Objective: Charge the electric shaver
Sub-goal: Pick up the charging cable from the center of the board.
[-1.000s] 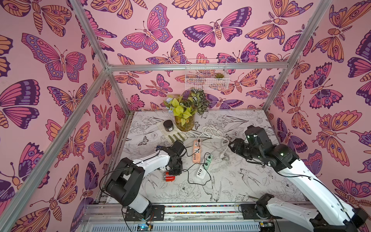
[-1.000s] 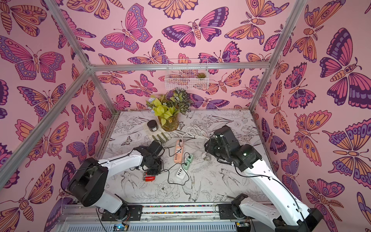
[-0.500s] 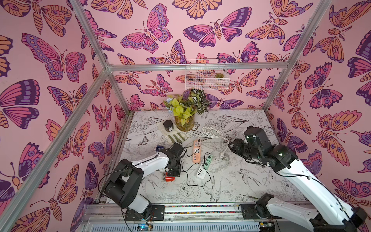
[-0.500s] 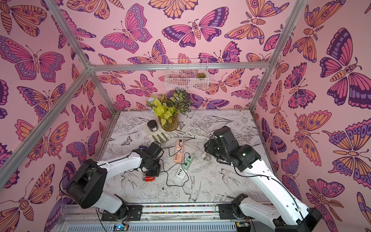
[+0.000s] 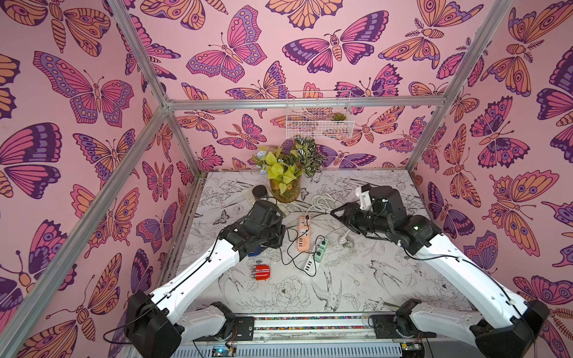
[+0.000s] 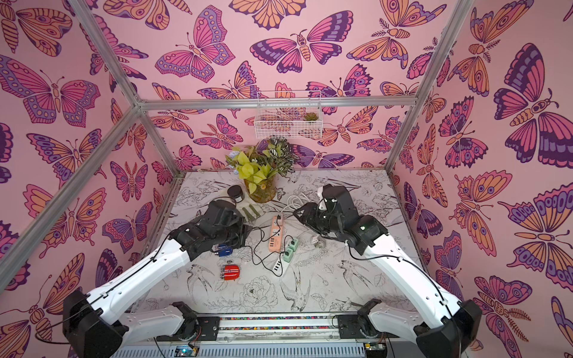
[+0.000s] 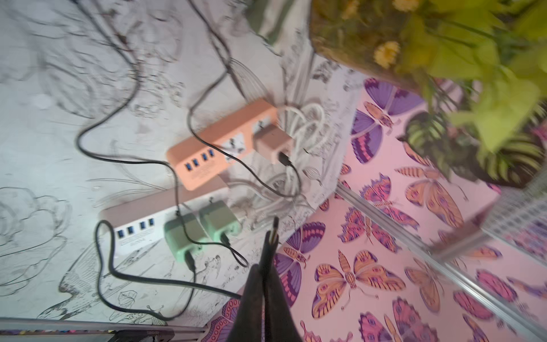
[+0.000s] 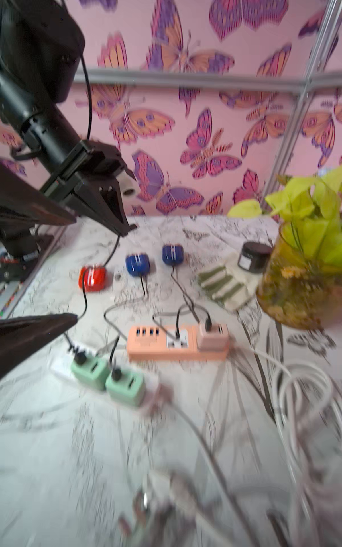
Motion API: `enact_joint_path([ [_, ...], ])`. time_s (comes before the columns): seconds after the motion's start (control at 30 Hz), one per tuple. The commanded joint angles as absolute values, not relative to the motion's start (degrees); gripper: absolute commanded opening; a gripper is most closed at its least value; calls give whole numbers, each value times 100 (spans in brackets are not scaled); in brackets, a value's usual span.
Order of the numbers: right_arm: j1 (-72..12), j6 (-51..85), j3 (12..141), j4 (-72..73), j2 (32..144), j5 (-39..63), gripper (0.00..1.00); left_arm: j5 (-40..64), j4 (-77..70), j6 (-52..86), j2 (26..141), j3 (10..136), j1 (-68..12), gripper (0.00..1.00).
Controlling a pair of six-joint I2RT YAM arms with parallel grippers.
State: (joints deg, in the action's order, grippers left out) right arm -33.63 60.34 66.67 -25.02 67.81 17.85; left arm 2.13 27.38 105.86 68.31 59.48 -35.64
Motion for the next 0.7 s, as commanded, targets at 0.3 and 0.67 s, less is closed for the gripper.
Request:
enact_joint_path([
  [0.3,-3418,8429,6688,779,7954,3205,50,649,-544,9400,6591,5428,-3445,0],
  [0.67,-3479,8898,6236,2296,8411,3498,49,1028,-783,9580,6772,5583,-3368,0],
])
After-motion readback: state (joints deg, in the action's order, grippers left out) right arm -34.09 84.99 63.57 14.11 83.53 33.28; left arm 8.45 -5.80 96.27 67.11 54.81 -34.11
